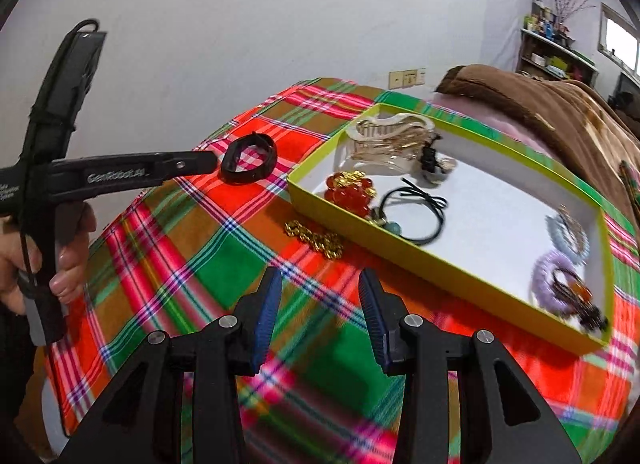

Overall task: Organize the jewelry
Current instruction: 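Grasp the black wristband with the left tool while the right tool grasps the gold bead chain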

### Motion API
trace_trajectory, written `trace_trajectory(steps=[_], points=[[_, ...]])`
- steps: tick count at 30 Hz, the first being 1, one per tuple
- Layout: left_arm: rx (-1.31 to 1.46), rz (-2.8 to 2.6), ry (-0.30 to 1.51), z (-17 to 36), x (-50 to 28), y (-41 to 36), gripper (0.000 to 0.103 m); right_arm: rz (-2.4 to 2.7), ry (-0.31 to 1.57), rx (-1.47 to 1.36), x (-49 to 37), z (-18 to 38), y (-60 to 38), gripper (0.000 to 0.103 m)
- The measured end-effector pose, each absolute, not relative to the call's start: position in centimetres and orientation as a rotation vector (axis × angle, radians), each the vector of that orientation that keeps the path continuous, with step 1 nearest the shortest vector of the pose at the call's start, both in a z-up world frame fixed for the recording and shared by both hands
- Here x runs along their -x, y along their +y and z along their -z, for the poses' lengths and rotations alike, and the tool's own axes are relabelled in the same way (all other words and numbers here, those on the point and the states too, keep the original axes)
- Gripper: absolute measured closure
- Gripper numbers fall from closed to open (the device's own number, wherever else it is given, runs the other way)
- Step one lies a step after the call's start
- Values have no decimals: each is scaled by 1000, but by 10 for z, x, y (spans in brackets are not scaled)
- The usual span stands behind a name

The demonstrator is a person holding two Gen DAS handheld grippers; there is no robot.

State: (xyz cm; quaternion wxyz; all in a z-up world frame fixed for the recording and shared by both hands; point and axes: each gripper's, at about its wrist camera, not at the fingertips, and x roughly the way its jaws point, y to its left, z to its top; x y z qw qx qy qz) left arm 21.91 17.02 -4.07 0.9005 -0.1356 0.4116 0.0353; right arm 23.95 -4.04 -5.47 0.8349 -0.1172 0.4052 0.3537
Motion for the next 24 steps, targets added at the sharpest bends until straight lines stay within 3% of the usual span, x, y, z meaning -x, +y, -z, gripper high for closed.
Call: trace_trajectory(steps=[13,17,20,24], points=[[243,-96,880,66,-250,180,65,-808,864,310,-260,72,-6,62],[223,-75,877,66,-251,179,83,-811,869,316,-259,74,-4,62],[197,-76,875,65,-250,176,88,-788,872,321,-259,74,-3,88],[189,-79,871,65,-247,175,90,-777,874,325,-257,74,-5,90]])
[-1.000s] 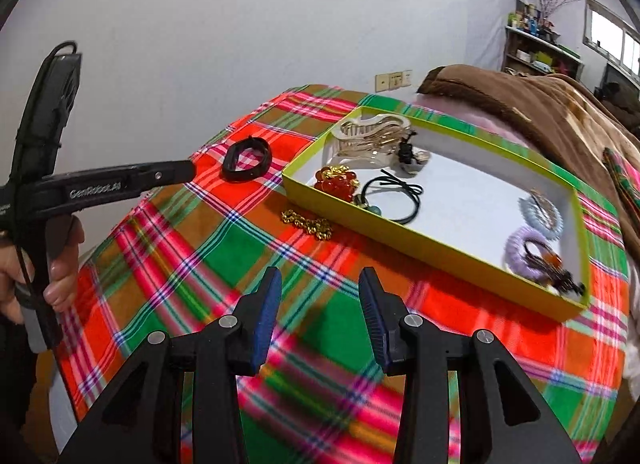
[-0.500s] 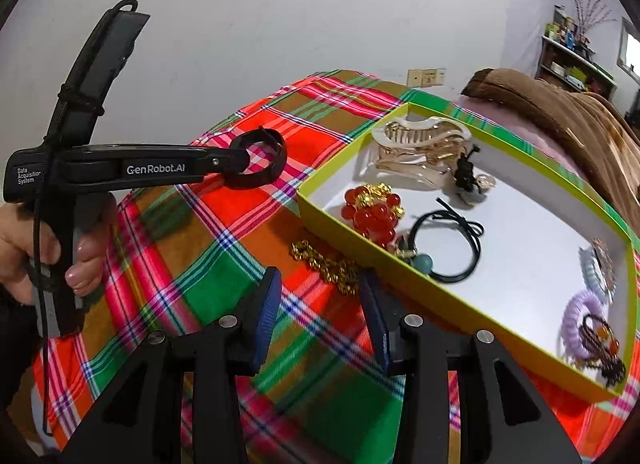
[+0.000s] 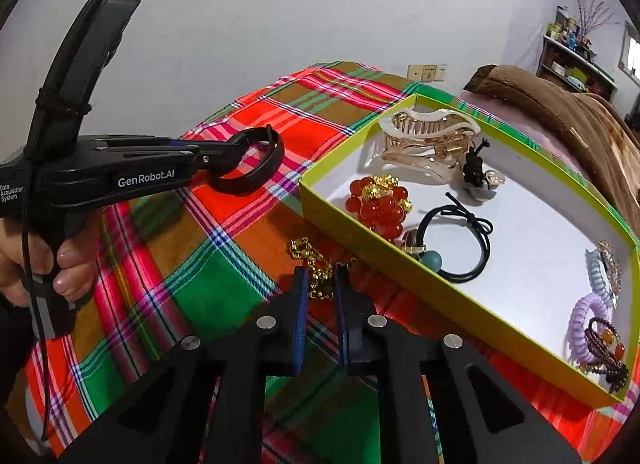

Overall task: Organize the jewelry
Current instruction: 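Grasp the black wristband with the left tool while the right tool grasps the gold bead chain, then carry the wristband and gold chain into the tray and release both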

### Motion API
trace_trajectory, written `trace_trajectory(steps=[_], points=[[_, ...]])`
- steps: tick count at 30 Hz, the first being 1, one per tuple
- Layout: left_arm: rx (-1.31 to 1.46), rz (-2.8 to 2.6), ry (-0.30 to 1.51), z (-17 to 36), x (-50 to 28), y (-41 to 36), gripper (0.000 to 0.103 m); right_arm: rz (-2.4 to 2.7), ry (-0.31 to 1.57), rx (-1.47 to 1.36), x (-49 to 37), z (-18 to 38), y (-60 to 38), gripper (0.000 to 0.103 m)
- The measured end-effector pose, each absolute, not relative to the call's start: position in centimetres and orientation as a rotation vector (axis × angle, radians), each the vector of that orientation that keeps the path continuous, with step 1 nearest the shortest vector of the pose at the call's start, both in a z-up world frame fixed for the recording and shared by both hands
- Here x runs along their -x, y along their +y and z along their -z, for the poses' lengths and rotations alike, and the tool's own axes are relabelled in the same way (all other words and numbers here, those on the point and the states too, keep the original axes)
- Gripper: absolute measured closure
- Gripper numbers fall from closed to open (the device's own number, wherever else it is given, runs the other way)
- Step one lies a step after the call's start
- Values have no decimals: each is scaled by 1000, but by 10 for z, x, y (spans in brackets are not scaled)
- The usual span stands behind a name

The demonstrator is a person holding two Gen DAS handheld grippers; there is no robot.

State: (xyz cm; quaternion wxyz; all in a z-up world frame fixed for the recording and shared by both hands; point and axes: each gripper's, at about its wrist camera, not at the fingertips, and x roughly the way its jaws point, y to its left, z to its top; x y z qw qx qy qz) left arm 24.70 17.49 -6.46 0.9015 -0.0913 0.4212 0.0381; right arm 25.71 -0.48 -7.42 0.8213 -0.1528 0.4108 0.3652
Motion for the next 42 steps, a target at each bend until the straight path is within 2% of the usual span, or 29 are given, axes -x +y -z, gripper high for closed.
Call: trace_trajectory(steps=[20,42], points=[[235,-29,865,59,-180,154,90,-716,895,180,-210,56,-92,92],[198,77,769,-6,-150,93,90,-683,717,100,-192,-32,-141,92]])
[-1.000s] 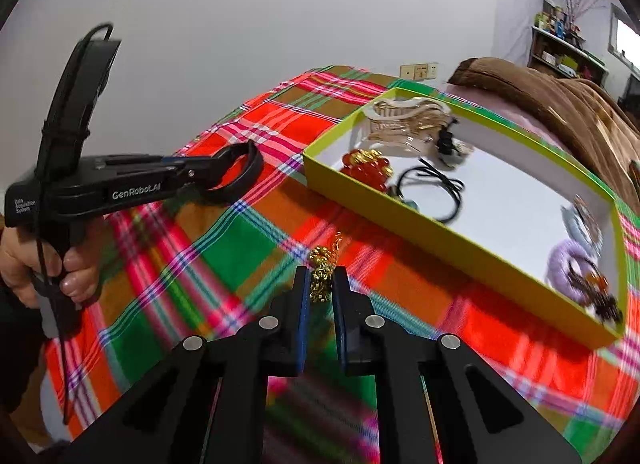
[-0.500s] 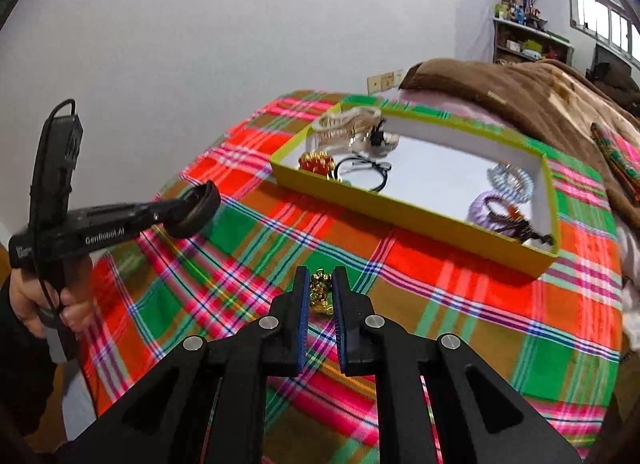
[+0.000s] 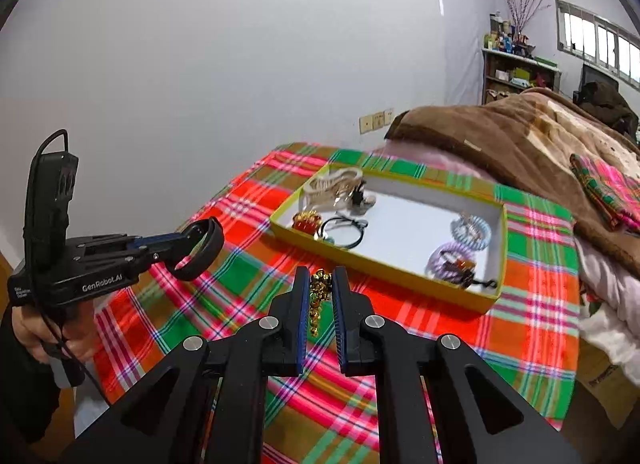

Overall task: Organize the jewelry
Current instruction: 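Carry the wristband and gold chain into the tray and release both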

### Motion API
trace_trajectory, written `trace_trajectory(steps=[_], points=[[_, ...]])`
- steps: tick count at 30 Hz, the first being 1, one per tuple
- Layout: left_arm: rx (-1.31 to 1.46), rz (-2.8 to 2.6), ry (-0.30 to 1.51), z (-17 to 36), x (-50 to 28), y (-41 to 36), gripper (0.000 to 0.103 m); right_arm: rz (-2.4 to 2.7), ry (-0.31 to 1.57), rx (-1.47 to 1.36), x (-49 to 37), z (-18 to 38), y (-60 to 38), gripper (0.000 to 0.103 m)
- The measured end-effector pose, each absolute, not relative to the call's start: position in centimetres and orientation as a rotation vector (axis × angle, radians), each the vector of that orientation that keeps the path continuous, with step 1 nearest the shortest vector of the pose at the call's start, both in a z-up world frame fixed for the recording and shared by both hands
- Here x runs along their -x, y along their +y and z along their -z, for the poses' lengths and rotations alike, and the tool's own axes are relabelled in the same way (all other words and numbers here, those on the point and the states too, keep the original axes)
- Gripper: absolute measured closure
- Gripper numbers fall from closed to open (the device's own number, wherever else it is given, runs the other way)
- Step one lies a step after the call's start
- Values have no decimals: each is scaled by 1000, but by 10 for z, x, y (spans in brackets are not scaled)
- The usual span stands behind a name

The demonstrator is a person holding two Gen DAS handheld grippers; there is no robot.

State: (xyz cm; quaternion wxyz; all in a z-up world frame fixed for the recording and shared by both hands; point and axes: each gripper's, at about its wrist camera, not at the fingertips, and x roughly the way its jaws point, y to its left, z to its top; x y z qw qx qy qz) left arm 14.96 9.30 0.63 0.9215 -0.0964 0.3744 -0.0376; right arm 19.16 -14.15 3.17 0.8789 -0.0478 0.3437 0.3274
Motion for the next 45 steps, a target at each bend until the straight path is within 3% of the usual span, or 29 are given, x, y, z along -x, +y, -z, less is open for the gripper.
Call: trace_trajectory(steps=[22,45], points=[[112,158,754,-20,-218,50,90,-618,683,96,-257,-48,-160,92],[40,181,881,38,-311,20,90,-541,839,85,-367,29,-156,92]])
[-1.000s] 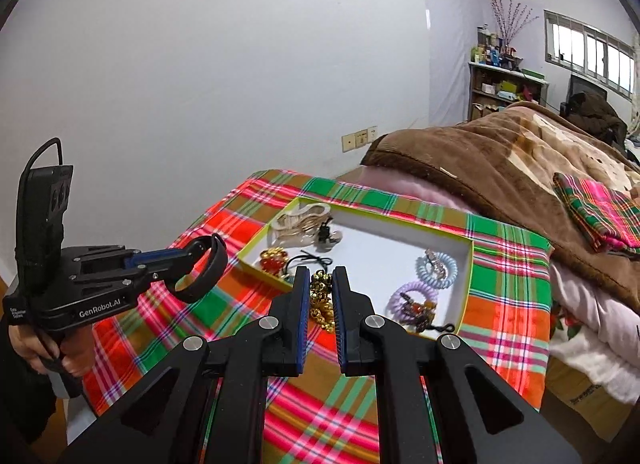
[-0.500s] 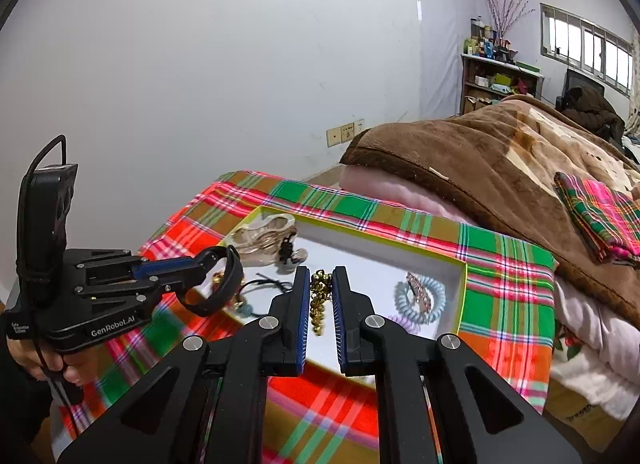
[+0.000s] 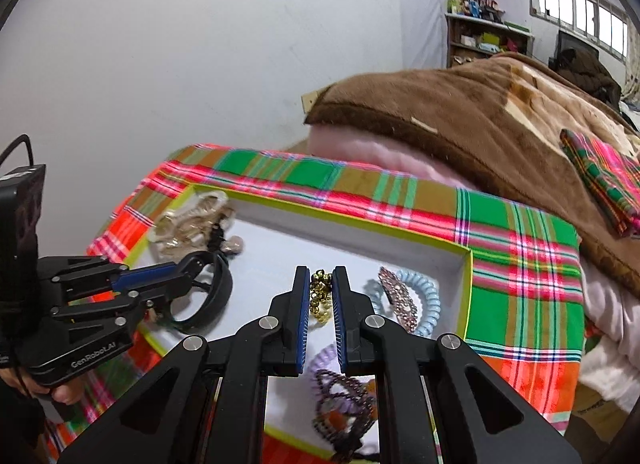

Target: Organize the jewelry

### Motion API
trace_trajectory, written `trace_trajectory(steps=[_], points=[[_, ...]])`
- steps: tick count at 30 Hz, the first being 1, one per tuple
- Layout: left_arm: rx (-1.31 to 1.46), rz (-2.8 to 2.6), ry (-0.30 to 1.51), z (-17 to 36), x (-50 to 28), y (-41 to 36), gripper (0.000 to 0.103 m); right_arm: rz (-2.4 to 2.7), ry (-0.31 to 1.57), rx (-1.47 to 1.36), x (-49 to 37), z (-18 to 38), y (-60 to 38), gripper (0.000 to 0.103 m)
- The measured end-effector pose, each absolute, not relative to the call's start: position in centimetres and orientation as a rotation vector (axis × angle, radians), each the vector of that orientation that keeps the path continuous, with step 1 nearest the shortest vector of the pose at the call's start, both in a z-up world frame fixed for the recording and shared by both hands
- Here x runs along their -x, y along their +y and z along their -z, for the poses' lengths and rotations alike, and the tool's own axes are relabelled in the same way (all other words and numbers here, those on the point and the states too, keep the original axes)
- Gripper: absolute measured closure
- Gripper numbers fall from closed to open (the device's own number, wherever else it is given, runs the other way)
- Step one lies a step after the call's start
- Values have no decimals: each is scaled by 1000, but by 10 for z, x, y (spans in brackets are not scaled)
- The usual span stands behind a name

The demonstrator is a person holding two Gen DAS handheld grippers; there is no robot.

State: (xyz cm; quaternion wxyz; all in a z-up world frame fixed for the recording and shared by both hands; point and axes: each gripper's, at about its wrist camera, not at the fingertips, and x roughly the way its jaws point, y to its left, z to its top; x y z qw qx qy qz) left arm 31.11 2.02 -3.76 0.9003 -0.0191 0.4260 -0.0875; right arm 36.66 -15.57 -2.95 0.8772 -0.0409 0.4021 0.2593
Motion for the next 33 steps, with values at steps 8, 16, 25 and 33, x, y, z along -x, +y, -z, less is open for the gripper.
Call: trace_trajectory(steps=[8,16,25,33], points=[[32,183,892,46,-315,18,90,-522,868,89,-373,42,-158,92],[29,185,886,45,-316,16,89,-524,860,110,-370,40,-156,88],[63,193,859,32,-308,18,89,-518,823,116,-352,25,-156,78],[80,180,841,17,-286,23,89,-513,791,128,-322,4,-159,75]])
